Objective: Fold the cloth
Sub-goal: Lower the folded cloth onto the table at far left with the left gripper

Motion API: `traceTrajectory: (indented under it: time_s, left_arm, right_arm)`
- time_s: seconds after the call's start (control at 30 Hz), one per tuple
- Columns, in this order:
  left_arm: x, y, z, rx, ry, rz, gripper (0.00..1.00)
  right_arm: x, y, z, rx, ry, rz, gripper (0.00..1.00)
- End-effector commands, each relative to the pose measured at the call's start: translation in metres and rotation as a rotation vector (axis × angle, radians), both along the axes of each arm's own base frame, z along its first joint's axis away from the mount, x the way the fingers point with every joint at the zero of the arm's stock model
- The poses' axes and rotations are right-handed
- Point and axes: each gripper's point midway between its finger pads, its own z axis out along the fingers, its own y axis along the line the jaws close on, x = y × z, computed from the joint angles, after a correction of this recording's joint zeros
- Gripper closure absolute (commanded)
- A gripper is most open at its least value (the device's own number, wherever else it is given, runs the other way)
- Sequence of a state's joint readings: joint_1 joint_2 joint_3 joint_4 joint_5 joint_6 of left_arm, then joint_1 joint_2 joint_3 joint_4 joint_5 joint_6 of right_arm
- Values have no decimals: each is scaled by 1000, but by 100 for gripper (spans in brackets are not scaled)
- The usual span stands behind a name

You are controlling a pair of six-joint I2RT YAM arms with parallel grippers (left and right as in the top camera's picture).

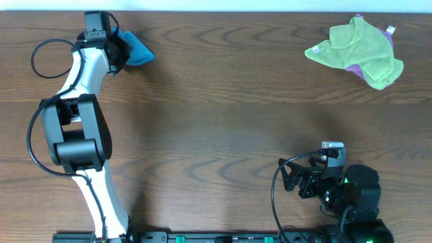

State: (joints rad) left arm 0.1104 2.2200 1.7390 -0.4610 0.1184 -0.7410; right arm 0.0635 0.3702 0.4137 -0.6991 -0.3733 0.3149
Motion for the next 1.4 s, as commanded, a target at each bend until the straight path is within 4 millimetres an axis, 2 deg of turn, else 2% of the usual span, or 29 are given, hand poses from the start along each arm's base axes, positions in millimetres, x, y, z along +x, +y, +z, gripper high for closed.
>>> traceTrajectory:
  time_s: [0.0,0.07,0.23,0.4,0.53,0.6,0.7,0.9,1.2,1.37]
  left_arm:
    - [-4,5,-6,47,38,-41,94]
    - [-9,4,-9,57,63,-67,87]
    - [-23,3,-15,69,123,-102,85]
    - [-34,2,-20,84,170,-152,41]
    - [-39,1,-16,92,187,-178,19]
    - [-41,1,-12,100,186,-192,3]
    - [-42,1,-3,111,178,-207,5]
    - [-46,1,28,121,142,-206,5]
    - [-60,4,93,191,62,-231,5]
    - [-78,-3,129,195,30,-256,5]
  right_arm:
    - [0,-1,-1,10,5,-14,1]
    - [0,-1,-1,10,5,-14,1]
    - [0,-1,-1,10,5,-14,1]
    - [0,-1,-1,10,5,-14,1]
    - [0,-1,-1,10,5,-14,1]
    - [0,-1,-1,10,5,-14,1]
    - [0,-1,-1,10,5,-14,1]
    - [0,-1,-1,10,5,-14,1]
    - [0,-1,-1,10,5,-14,1]
    - [0,-1,-1,10,5,-14,1]
